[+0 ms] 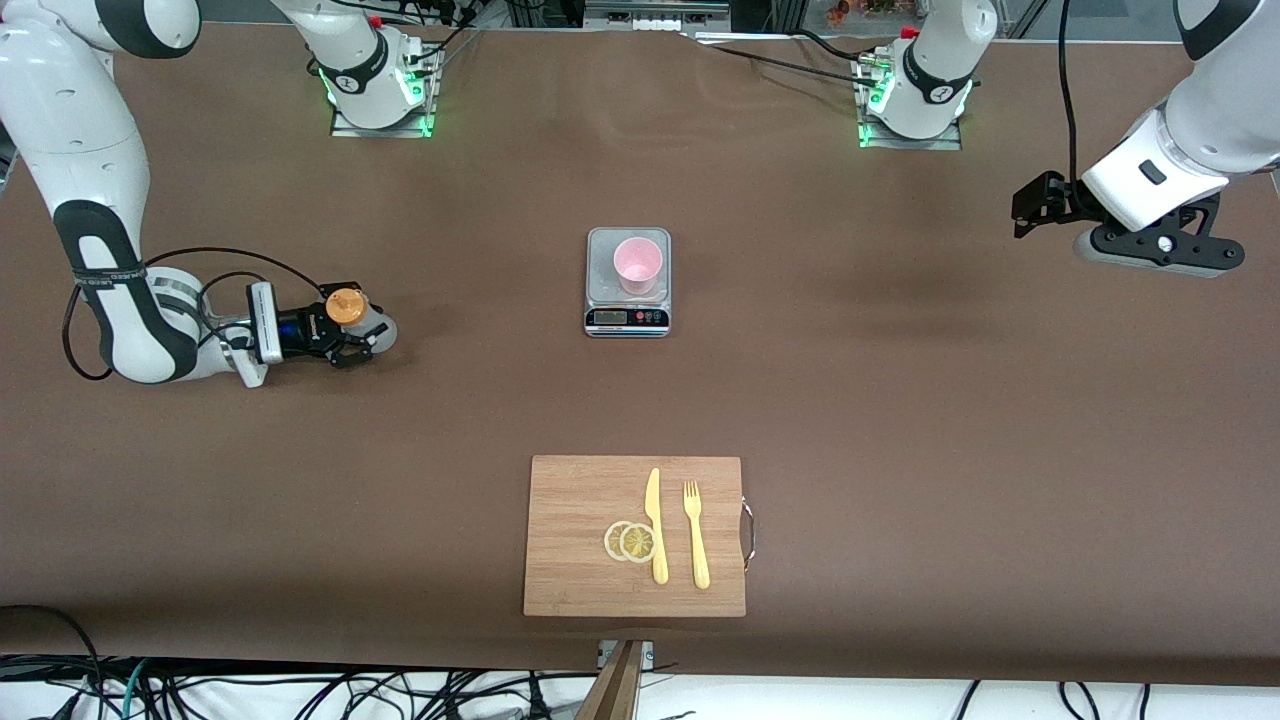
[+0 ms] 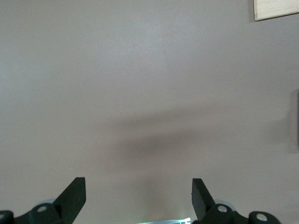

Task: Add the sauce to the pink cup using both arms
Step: 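Lower the bottle onto the table and open the right gripper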

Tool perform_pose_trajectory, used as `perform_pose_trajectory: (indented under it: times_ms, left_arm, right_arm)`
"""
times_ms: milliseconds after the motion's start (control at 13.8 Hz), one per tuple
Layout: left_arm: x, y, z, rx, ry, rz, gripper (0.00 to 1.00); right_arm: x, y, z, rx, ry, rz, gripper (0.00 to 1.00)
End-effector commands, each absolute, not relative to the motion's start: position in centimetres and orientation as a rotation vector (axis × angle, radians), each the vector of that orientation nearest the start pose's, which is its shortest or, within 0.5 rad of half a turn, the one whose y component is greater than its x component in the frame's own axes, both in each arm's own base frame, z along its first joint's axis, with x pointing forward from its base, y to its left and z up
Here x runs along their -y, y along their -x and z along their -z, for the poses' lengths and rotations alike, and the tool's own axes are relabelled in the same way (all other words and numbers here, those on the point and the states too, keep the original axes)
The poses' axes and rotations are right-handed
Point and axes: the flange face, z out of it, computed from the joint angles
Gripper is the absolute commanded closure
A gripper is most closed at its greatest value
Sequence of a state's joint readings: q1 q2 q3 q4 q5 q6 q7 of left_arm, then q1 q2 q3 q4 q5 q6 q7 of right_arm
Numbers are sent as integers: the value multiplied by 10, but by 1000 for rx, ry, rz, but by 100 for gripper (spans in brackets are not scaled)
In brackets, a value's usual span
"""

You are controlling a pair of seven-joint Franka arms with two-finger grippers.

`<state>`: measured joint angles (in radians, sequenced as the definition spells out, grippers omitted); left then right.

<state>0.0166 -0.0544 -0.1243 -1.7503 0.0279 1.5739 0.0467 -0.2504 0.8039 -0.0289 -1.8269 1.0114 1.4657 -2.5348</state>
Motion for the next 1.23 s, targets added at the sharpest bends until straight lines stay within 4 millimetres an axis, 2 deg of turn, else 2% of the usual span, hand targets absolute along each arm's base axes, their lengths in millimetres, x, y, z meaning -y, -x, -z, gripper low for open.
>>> perform_pose_trajectory:
  times_ms: [0, 73, 725, 943, 1160]
  left_arm:
    - [58, -532, -575, -275, 3108, -199, 0]
    - [58, -532, -575, -275, 3108, -199, 0]
    - [58, -532, -575, -275, 3108, -199, 0]
    - [58, -532, -575, -275, 3108, -199, 0]
    - [58, -532, -575, -277, 3108, -199, 0]
  right_arm:
    - [53, -531, -98, 1329, 1219, 834, 36]
    - [53, -531, -98, 1327, 1219, 833, 0]
    - [56, -533, -100, 1333, 1225, 838, 0]
    - [68, -533, -100, 1328, 1241, 849, 0]
    - [87, -529, -99, 1320, 1267, 862, 0]
